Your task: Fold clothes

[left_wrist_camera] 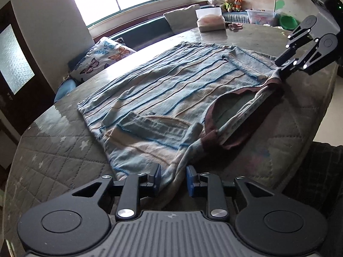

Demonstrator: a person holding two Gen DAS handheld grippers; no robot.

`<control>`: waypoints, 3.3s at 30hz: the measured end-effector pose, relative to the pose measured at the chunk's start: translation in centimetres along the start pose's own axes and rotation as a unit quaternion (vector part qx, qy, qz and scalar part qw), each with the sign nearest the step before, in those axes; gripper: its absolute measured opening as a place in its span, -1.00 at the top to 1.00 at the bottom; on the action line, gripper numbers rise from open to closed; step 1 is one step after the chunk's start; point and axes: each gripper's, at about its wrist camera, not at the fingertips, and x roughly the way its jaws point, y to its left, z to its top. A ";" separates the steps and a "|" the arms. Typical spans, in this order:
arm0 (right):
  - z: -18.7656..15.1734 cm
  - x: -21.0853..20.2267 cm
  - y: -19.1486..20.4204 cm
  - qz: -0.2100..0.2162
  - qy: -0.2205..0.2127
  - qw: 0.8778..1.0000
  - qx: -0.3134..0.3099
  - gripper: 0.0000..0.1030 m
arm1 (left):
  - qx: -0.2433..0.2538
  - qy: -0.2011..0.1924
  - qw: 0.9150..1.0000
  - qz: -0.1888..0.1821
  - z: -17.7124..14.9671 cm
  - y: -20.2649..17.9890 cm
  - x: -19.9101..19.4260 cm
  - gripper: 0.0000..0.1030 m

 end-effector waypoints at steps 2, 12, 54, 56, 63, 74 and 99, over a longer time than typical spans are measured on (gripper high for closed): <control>-0.1 0.0 -0.4 0.003 0.002 1.000 0.011 0.60 | -0.007 0.001 1.000 -0.003 0.1 0.1 0.1 0.54; 0.1 -3.0 0.1 -0.016 -0.053 0.998 0.024 0.89 | -0.023 -0.039 0.999 0.028 0.4 -0.4 -3.6 0.89; 15.3 14.6 -12.0 -0.035 -0.043 0.991 0.125 0.71 | -0.134 0.028 0.986 0.095 11.7 14.5 16.4 0.59; 14.8 15.3 -12.2 -0.030 -0.039 0.988 0.145 0.63 | -0.136 0.029 0.984 0.108 11.4 14.9 16.3 0.42; 15.9 13.0 -11.8 -0.020 -0.074 0.986 0.148 0.15 | -0.161 -0.005 0.979 0.128 12.6 15.7 12.8 0.24; 17.5 17.3 -8.5 0.051 -0.039 0.986 0.156 0.16 | -0.170 0.016 0.984 0.041 13.8 13.3 16.4 0.32; 18.7 18.5 -0.8 0.045 -0.057 0.992 0.100 -0.25 | -0.203 0.020 0.977 0.055 12.1 14.2 18.6 0.23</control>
